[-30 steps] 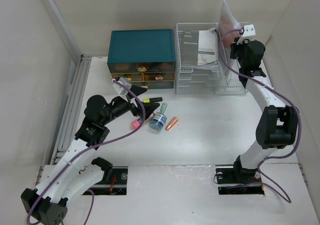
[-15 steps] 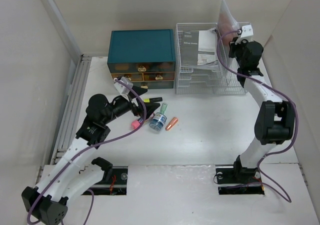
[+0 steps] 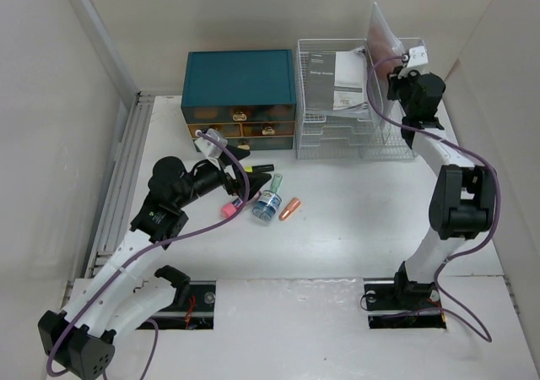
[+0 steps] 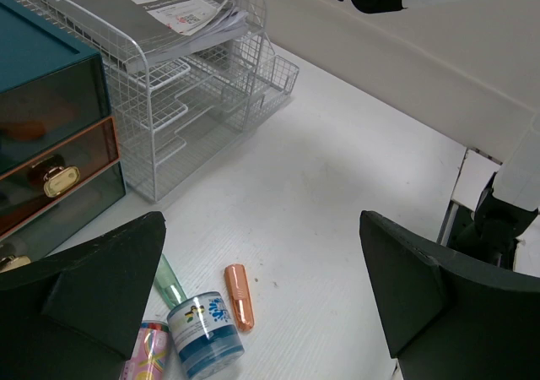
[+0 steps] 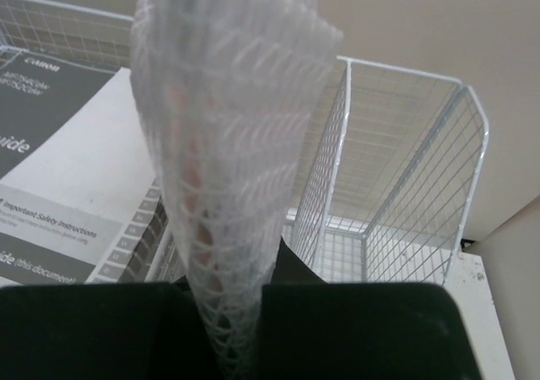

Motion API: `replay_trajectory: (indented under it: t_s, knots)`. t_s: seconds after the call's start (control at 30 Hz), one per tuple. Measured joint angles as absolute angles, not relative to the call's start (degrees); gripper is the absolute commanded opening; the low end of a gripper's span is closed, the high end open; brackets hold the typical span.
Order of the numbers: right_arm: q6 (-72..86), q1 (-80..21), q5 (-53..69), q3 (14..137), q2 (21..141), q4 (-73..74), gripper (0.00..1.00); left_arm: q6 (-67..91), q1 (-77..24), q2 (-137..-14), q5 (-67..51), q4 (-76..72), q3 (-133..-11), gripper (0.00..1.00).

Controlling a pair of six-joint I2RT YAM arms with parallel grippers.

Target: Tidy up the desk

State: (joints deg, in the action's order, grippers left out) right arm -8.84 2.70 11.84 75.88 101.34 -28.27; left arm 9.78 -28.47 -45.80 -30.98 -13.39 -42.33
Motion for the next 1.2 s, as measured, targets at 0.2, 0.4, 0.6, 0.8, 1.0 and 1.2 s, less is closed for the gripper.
replay_trajectory:
  t_s: [0.2, 0.4, 0.6, 0.8, 1.0, 1.2]
  knots:
    - [-7.46, 2.98, 12.67, 73.06, 101.84, -28.32, 0.33, 9.47, -28.47, -45.8, -30.98, -13.41, -42.33, 1.0]
    - [-6.79, 3.29, 13.32, 72.03, 101.62, -29.21, 0.64, 9.47, -28.47, -45.8, -30.98, -13.39, -42.33, 1.0]
    - [-5.85, 3.7, 12.99, 68.75, 98.04, -29.17, 0.67, 9.47, -28.47, -45.78, -30.98, -13.41, -42.33, 1.0]
    - [-4.8, 3.7, 12.47, 65.47, 88.82, -29.04, 0.71, 9.45, -28.47, -45.74, -30.98, -13.39, -42.33, 1.0]
    - [-3.99, 3.7, 11.75, 62.39, 76.64, -29.41, 0.75, 9.45, -28.47, -45.47, -30.98, -13.39, -42.33, 1.0]
    - [-3.64, 3.7, 10.9, 59.24, 67.33, -28.69, 0.78, 9.47, -28.47, -44.77, -30.79, -13.43, -42.04, 1.0]
